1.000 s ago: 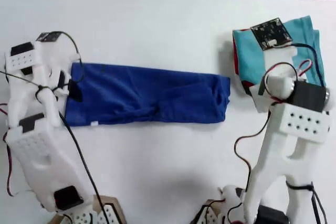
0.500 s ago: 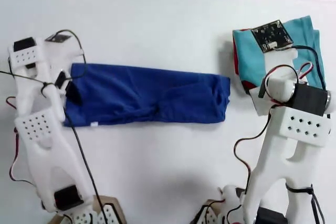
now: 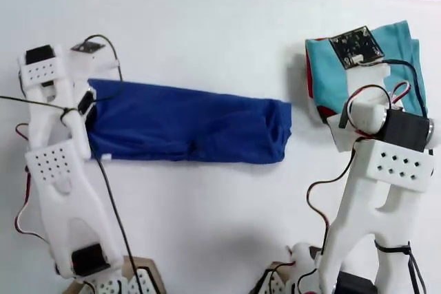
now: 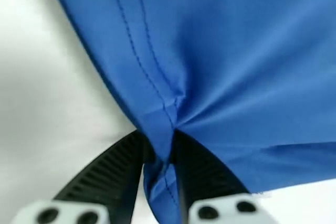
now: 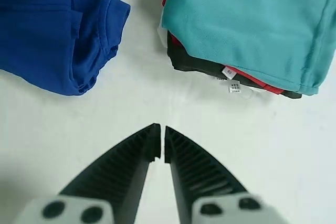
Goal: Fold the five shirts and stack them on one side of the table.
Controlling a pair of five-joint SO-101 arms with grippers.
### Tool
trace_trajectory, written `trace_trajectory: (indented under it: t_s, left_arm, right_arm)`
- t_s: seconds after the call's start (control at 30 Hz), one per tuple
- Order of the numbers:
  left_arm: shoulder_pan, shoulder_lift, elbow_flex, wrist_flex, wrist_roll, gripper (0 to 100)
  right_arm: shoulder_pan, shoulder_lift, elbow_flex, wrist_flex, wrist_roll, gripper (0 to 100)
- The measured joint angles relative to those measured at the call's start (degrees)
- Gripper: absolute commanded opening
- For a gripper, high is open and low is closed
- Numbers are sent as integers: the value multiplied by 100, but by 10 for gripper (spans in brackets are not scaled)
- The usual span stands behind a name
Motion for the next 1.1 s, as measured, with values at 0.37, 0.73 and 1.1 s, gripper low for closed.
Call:
trace_trajectory:
  t_s: [0.37, 0.73, 1.1]
  left_arm:
    - [-1855, 158, -1213, -9, -1257, 24]
    - [-2479, -193, -1310, -9, -149, 24]
    - [-422, -3974, 2919, -9, 721, 24]
  right_arm:
    - [-9, 0, 0, 0, 0, 22]
    - [62, -800, 2479, -1354, 0, 22]
    - [97, -3314, 6453, -2936, 0, 22]
